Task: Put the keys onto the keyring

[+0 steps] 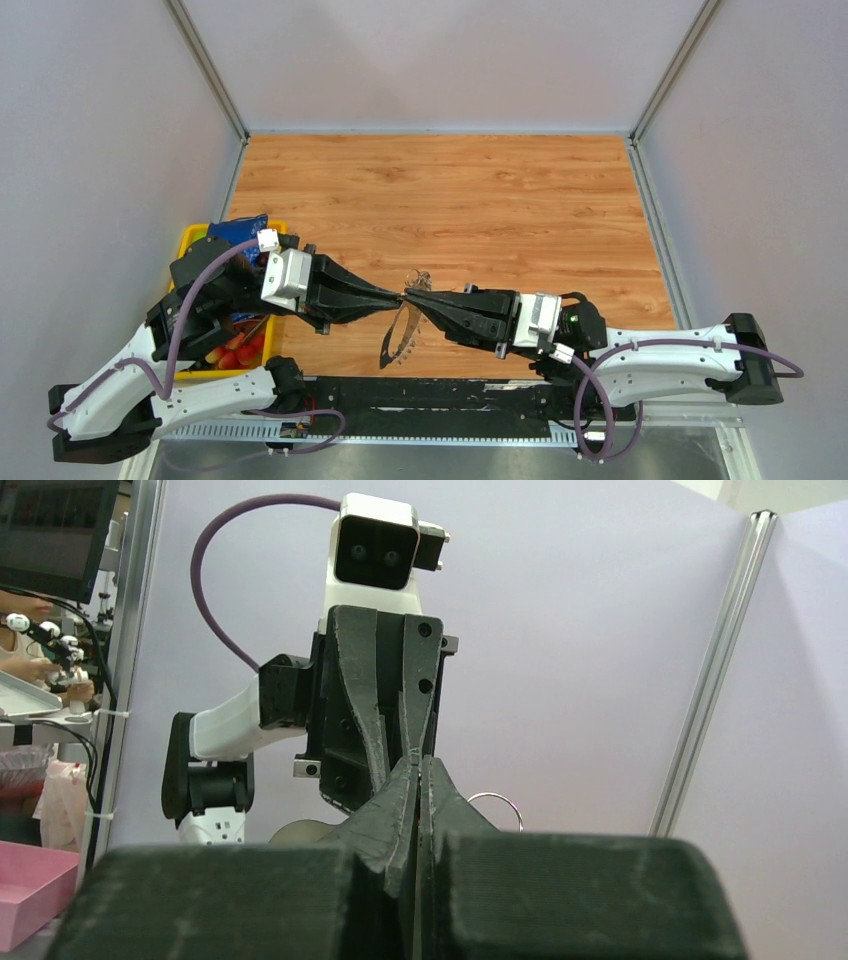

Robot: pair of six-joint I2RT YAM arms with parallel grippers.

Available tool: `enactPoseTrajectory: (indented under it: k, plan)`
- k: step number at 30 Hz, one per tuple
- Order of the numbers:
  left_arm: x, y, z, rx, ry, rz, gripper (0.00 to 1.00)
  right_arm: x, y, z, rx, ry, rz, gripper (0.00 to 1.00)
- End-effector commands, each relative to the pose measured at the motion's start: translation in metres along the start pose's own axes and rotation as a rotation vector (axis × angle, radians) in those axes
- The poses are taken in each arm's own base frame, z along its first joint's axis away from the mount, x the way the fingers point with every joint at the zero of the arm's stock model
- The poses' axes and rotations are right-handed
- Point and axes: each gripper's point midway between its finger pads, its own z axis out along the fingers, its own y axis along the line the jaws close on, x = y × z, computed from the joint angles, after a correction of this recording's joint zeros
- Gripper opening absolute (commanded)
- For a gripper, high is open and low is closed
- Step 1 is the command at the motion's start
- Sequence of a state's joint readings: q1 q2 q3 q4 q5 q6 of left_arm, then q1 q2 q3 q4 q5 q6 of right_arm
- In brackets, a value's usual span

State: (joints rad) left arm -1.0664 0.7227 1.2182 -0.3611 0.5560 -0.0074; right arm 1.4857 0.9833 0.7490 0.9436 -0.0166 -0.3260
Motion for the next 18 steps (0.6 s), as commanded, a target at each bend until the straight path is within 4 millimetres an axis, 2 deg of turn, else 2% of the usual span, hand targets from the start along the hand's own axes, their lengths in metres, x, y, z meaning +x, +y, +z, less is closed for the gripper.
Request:
enactPoseTrajectory:
  k: [1,18]
  plan:
    - [-0.002,-0.003,0.004,0.022,-0.016,-0.021,0.18,-0.035,-0.011,0.007,0.049,-0.149,-0.030,0.00]
    - [-0.018,-0.007,0.007,0.050,-0.074,-0.015,0.26,-0.024,-0.009,0.009,0.059,-0.183,-0.076,0.00]
